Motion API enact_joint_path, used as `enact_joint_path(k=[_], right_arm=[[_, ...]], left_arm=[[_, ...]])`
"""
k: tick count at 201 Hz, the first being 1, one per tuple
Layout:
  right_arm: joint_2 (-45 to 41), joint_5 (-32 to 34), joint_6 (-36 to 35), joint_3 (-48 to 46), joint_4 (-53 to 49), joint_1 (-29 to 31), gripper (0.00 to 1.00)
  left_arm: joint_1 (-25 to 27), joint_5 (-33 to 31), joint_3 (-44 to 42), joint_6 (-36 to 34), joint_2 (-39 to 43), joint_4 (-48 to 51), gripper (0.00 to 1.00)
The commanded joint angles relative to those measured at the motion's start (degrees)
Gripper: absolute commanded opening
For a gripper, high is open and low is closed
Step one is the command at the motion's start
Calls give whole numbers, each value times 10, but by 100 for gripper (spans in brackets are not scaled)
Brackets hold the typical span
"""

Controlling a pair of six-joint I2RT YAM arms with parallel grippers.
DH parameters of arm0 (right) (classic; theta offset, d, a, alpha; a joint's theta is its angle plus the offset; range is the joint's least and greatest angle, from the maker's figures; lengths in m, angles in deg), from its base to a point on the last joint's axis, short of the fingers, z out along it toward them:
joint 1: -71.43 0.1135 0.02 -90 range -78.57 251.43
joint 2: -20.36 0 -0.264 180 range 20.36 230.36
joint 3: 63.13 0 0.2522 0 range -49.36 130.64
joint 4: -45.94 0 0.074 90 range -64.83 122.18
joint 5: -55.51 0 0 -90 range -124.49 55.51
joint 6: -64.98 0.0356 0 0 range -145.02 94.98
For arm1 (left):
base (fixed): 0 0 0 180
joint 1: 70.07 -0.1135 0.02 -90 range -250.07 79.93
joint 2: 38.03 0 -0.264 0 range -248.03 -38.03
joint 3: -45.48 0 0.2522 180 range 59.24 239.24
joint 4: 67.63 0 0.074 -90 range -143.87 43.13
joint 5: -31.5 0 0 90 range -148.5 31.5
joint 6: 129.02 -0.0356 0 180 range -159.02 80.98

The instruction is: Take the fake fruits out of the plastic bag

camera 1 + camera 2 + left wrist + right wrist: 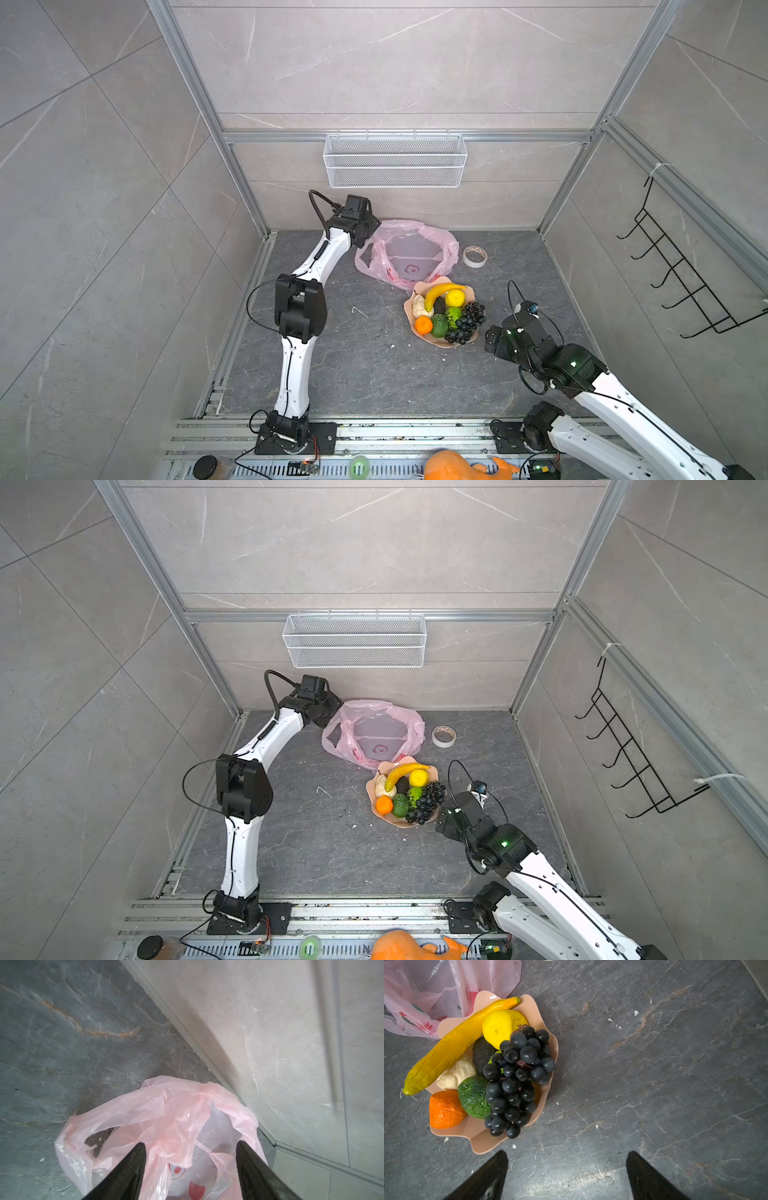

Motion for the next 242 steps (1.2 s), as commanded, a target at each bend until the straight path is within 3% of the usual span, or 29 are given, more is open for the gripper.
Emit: enact_joint_path(k=[1,24,53,103,179,242], right_arm=[[0,12,-8,13,-9,-3,92],[-6,15,-8,11,-14,-3,92],[-19,23,-15,4,-14,-2,92],[-20,23,-24,-1,6,-3,92],[-7,8,-11,-9,16,-3,92],[-7,7,-9,-10,13,-3,92]], left_arm=[[-1,29,-49,-73,92,43,75],[12,59,-160,-121,170,38,73],[70,37,-317,-183,278,32,69],[149,82,-502,-181,341,-49,62],[183,143,-545,-168,275,-177,52],[186,108,-510,-174,223,-162,44]])
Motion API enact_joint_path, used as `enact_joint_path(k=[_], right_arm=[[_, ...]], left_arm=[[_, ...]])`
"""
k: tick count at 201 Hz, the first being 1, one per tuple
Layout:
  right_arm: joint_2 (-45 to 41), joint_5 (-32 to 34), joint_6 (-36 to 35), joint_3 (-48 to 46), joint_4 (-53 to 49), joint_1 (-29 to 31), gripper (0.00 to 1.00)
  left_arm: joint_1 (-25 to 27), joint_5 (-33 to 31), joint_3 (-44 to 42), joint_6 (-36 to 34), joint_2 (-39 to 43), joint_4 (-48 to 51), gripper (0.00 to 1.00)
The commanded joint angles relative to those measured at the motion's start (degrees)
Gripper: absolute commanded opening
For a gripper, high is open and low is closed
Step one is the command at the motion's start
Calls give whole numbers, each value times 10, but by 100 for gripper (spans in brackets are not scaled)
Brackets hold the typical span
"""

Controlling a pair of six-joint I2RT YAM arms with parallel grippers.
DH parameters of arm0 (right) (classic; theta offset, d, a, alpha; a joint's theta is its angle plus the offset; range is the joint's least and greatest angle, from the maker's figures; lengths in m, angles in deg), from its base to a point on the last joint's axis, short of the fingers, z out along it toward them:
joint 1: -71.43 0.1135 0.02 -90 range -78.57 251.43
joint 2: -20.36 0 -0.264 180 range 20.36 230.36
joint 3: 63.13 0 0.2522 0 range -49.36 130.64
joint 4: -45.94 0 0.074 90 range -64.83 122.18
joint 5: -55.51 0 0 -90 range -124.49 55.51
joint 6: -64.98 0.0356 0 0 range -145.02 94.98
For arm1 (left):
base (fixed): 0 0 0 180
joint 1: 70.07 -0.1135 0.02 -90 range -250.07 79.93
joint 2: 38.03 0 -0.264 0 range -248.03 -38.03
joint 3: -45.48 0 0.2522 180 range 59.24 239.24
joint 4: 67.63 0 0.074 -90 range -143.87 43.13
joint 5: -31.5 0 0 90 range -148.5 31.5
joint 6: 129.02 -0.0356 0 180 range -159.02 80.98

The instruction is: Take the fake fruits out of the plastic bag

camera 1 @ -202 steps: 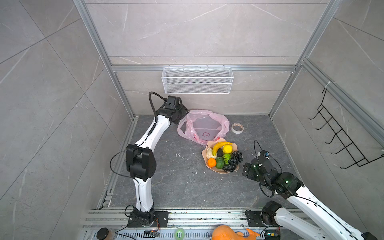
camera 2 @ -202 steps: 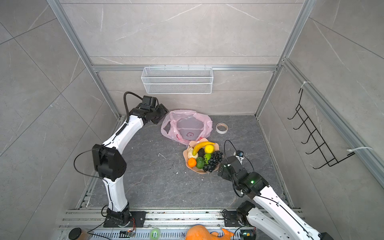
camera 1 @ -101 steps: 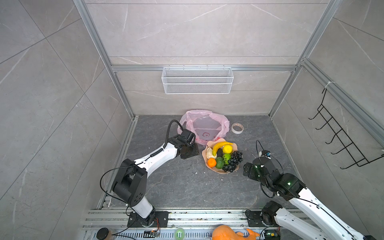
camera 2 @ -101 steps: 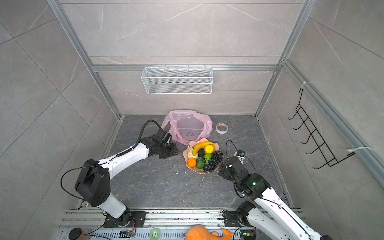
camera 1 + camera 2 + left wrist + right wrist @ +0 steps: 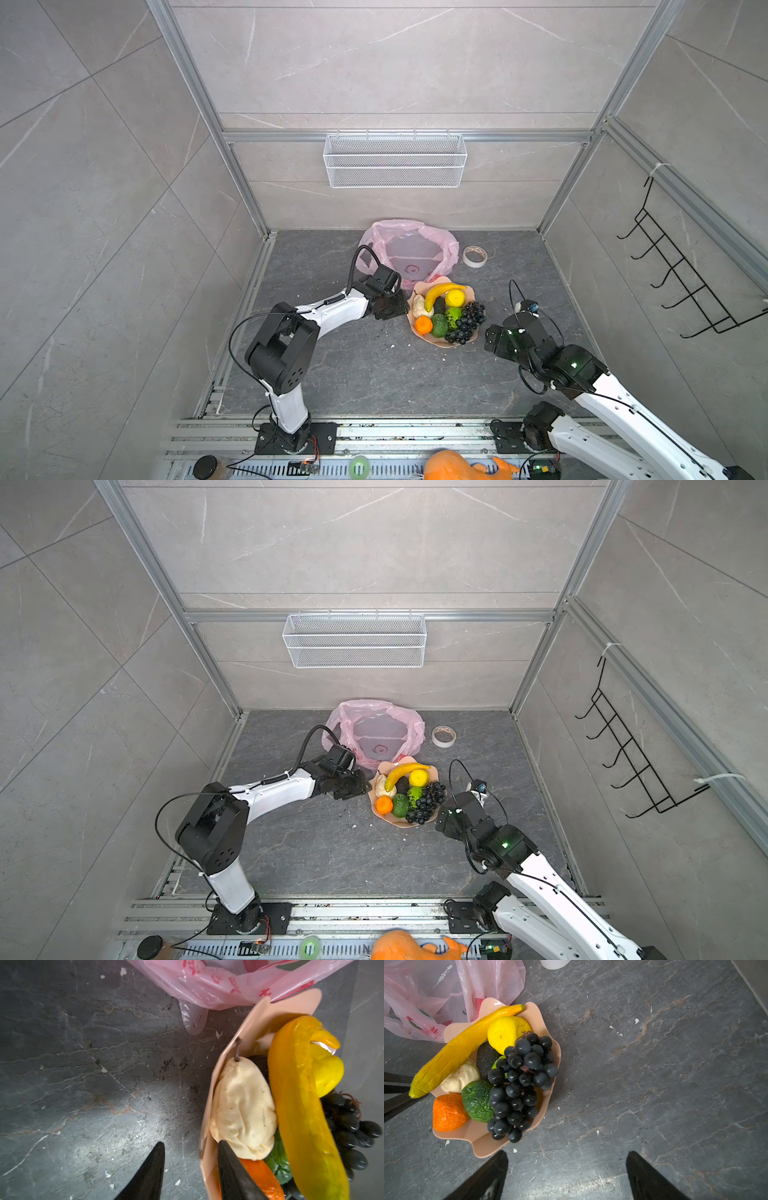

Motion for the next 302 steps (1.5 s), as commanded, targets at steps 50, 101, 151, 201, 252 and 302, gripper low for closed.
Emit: enact_joint_path(k=[50,101,151,201,252,302], right_arm=[[5,1,4,-8,-1,-3,92],[6,1,3,-10,-2,-3,92],[10,2,5,-9,-3,-3,92],[26,1,6,-5,1,-2,92],[43,-2,6,-2,8,-2,92],[49,-1,5,0,10,-3,92]], left_arm=[[3,25,31,-4,-35,-38,28],[2,23,22,-1,-31,-51,21],[1,13,5,-1,-20,-59,17],[-7,13,-20,-5,-2,-64,12],[-16,18,-57,-5,24,-82,9],[-58,34,-134,-5,84,-92,8]])
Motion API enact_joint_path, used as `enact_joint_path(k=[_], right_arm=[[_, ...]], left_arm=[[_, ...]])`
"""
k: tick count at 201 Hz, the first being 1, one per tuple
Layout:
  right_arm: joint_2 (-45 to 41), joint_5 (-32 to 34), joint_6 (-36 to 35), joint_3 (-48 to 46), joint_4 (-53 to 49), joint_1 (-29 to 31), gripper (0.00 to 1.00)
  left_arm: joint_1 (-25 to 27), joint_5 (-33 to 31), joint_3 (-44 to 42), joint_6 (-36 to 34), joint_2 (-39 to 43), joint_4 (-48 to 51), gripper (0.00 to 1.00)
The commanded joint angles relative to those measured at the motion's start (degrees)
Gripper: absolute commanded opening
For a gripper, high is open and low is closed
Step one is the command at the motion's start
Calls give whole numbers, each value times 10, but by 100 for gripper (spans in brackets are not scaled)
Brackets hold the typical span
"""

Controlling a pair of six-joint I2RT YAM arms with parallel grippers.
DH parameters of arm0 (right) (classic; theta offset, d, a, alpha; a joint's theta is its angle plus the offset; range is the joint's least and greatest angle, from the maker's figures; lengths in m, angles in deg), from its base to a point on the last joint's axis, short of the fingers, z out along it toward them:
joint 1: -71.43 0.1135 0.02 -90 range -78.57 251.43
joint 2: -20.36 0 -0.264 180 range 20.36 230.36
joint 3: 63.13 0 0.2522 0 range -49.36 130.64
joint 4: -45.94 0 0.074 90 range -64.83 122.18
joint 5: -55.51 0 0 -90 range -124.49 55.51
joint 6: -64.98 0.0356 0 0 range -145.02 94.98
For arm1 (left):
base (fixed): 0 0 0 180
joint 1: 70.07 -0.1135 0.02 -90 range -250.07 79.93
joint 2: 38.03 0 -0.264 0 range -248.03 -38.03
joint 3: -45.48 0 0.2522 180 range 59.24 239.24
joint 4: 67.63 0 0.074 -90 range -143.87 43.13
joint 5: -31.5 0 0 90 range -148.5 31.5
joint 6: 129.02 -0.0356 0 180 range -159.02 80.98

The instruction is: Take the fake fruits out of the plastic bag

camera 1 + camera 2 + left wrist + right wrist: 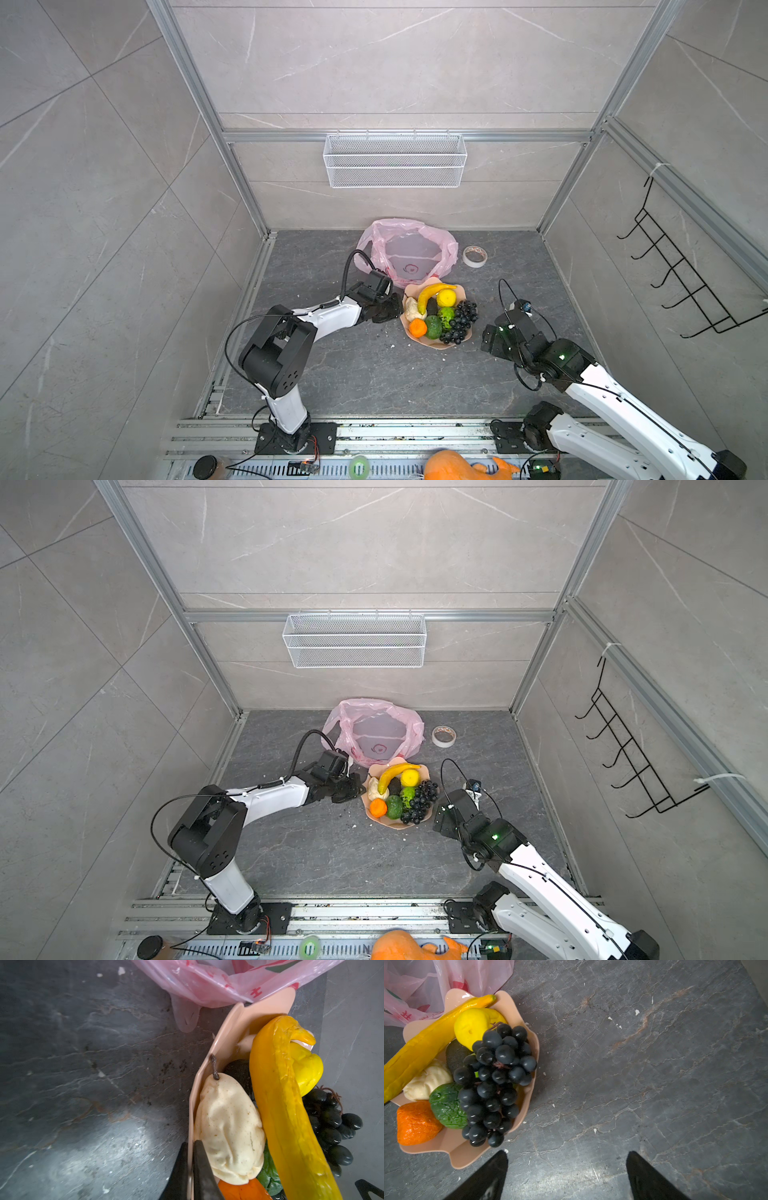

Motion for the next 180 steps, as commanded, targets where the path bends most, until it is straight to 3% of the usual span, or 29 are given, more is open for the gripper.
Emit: enact_joint_path(k=[1,105,133,180], right_arm=[[5,-1,5,4,4,-3,92],[35,2,3,14,18,-3,92],[40,3,4,18,19,-3,92],[31,14,1,23,9,-3,92]], left_arm=[[-26,-7,-35,-8,45,24,8],[-137,11,-169,-45,198,73,9],[-143,42,-176,-46,203,53,18],[-145,39,-173,-57,237,60,40]])
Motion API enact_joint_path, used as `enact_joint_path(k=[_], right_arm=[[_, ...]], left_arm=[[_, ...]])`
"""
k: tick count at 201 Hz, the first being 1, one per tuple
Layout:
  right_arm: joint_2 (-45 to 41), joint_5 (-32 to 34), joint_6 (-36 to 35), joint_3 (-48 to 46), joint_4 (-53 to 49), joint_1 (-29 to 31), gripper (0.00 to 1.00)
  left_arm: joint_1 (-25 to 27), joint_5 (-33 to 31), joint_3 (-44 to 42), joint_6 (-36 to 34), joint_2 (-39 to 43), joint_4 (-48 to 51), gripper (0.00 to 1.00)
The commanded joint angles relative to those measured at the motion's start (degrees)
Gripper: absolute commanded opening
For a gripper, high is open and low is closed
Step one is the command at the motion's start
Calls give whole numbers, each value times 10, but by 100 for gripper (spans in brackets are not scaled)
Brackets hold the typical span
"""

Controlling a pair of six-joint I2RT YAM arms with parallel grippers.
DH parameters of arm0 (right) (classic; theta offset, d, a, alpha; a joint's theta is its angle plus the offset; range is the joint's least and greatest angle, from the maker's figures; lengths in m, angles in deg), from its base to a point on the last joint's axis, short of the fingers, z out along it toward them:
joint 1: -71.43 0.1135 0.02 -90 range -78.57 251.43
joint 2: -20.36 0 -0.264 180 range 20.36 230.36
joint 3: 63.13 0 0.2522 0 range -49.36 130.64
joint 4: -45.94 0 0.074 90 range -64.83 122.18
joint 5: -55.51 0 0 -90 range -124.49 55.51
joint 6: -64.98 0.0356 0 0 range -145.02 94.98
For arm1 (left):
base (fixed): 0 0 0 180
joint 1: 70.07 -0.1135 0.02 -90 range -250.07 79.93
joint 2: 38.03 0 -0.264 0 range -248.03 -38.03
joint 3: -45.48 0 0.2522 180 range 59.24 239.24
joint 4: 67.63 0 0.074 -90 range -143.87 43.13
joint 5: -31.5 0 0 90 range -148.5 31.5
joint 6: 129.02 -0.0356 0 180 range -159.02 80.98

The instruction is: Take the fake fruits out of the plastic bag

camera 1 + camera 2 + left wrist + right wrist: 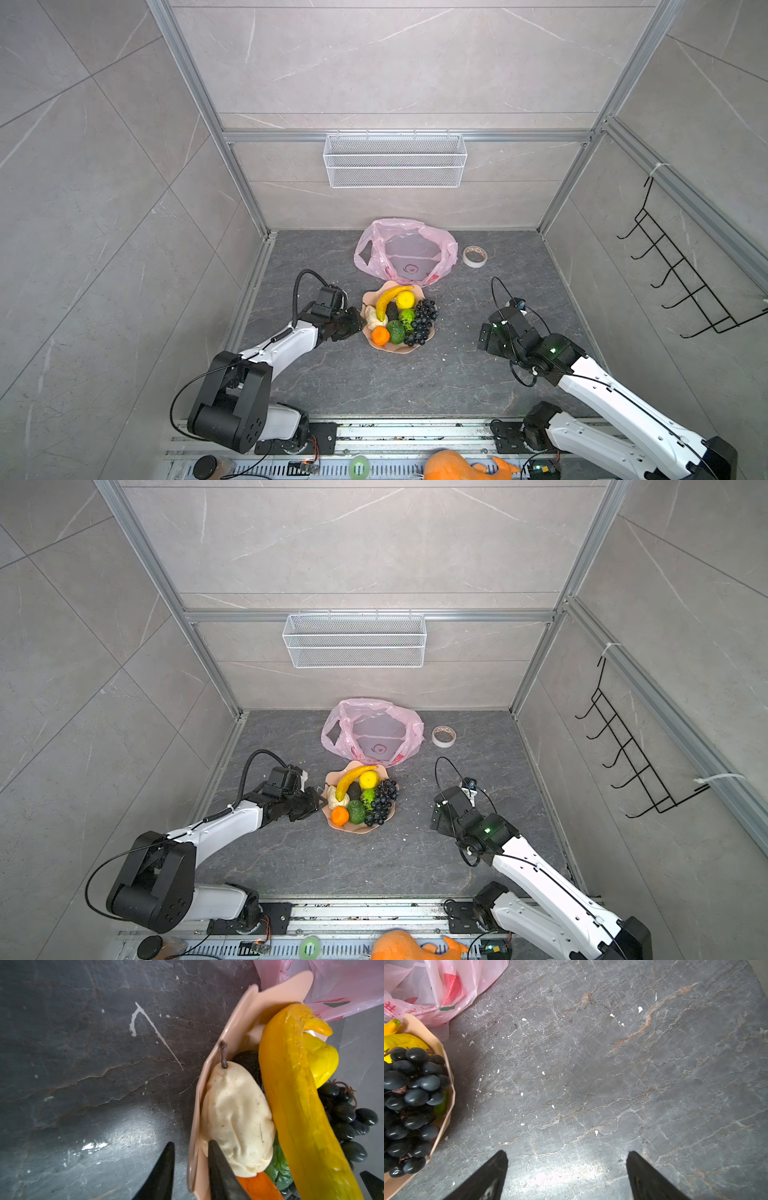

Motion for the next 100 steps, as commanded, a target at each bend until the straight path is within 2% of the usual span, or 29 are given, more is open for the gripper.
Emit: enact_joint_path(k=[1,20,40,59,76,100], right_arm=[[-8,14,-1,18,-5,-3,92],[-16,52,-30,39,-27,-2,93],[-34,117,-65,69,-57,-3,94],[-55,159,-92,92,-67,-2,98],[-70,183,-107,104,-62,-3,99],[-77,228,-99,115,-55,-2,100]], left_arm=[[-4,12,10,-22,35,10,40],[-5,-11,29,-43,59,57,50],[-9,-66,45,-67,100,122,61],[-10,-140,55,-82,144,173,71],[-10,-195,55,-82,185,181,75],[-10,-324,49,-71,237,181,82]])
